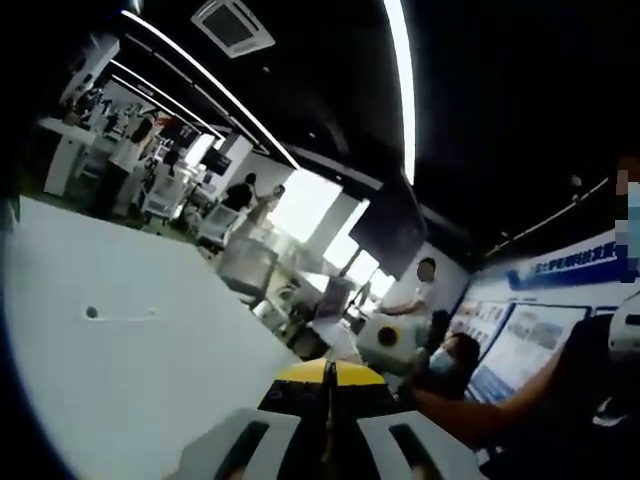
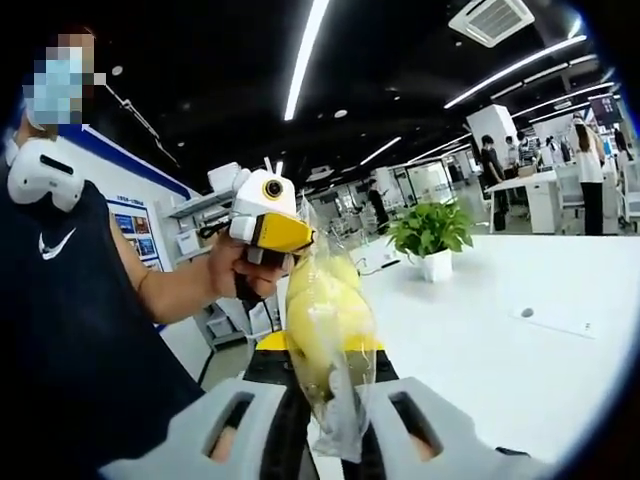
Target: Compare the silicone blocks by pressing each to a similar depth, holding the contact briefly, and releasing to observe deformation and rebound differences across the visible hardness samples.
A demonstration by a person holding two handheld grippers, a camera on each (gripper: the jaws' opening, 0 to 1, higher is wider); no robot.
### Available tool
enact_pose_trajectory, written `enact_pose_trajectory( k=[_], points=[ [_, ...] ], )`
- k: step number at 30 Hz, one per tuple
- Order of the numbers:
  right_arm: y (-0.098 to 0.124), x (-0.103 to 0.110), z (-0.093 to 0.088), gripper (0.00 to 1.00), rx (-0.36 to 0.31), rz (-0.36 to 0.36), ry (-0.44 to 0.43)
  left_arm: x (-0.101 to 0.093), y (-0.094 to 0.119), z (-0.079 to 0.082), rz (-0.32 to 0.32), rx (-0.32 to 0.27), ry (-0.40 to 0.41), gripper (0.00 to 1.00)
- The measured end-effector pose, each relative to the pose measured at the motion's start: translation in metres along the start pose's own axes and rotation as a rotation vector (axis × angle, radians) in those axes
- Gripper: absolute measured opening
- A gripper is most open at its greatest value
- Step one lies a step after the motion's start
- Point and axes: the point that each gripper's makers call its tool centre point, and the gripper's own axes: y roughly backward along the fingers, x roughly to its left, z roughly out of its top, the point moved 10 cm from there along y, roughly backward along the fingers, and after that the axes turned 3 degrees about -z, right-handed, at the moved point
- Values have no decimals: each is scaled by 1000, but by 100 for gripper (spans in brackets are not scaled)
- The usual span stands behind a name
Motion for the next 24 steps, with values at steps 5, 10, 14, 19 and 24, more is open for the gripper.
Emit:
enact_pose_trajectory(
  k=[5, 10, 14, 19, 24],
  points=[
    [-1, -1, 1, 1, 4, 4, -2, 0, 1, 0, 4, -4, -6, 0],
    [-3, -3, 1, 1, 7, 7, -4, 1, 3, 0, 14, -7, -10, 0],
    [-3, -1, 1, 1, 6, 4, -3, 1, 3, 0, 12, -10, -13, 0],
    [-1, -2, 0, 1, 14, 11, 2, 0, 1, -1, 15, 2, -38, 0],
    [-1, -1, -2, 0, 22, 12, -4, 0, 1, -3, 18, 7, -26, 0]
  ],
)
